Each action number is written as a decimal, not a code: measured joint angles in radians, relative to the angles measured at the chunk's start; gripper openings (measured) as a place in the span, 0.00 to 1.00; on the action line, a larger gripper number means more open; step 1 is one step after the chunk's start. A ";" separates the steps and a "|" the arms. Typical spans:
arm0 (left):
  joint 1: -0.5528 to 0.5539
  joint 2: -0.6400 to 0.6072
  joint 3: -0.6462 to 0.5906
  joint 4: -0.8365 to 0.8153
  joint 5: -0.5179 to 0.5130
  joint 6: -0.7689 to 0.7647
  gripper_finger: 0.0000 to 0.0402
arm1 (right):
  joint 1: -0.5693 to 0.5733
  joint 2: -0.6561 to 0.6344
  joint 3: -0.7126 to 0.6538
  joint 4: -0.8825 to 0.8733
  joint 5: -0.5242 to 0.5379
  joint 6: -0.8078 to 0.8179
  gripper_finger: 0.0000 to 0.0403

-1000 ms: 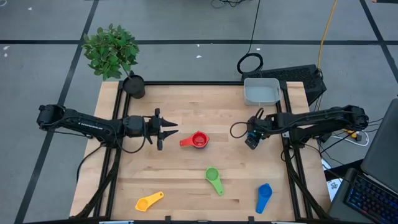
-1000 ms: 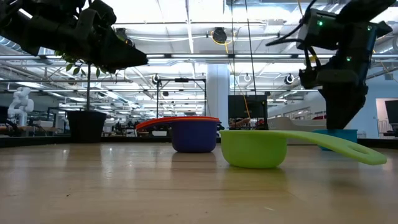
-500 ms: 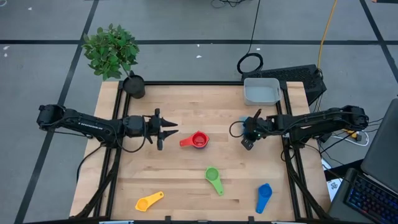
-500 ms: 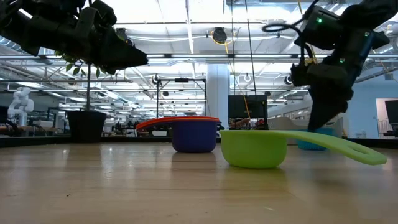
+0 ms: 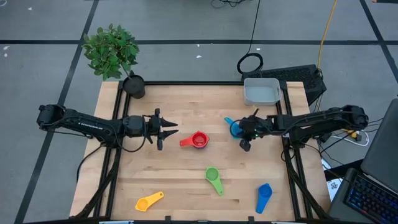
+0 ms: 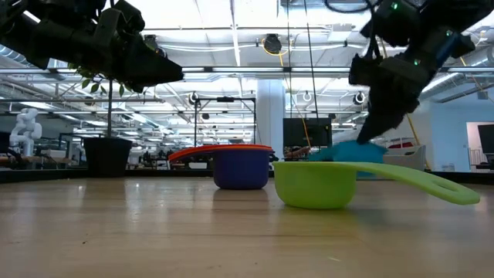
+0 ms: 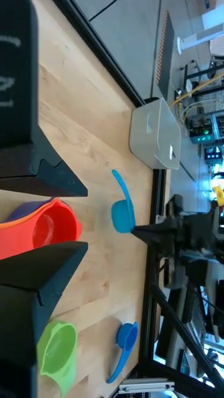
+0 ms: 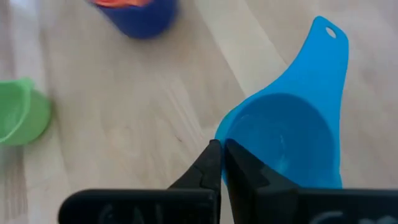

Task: Nest measuring cups in basket
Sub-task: Stack the light blue measuring cup on top of the red measuring cup

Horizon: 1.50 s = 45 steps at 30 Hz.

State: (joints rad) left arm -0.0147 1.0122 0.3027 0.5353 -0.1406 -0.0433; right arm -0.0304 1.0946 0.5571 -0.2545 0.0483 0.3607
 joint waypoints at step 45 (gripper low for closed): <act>0.001 0.000 0.000 0.096 -0.034 -0.091 0.33 | 0.115 0.587 0.581 0.044 -0.078 -0.923 0.00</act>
State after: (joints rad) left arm -0.0138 1.0122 0.3027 0.6315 -0.1741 -0.1341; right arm 0.0849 1.6817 1.1381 -0.2108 -0.0296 -0.5625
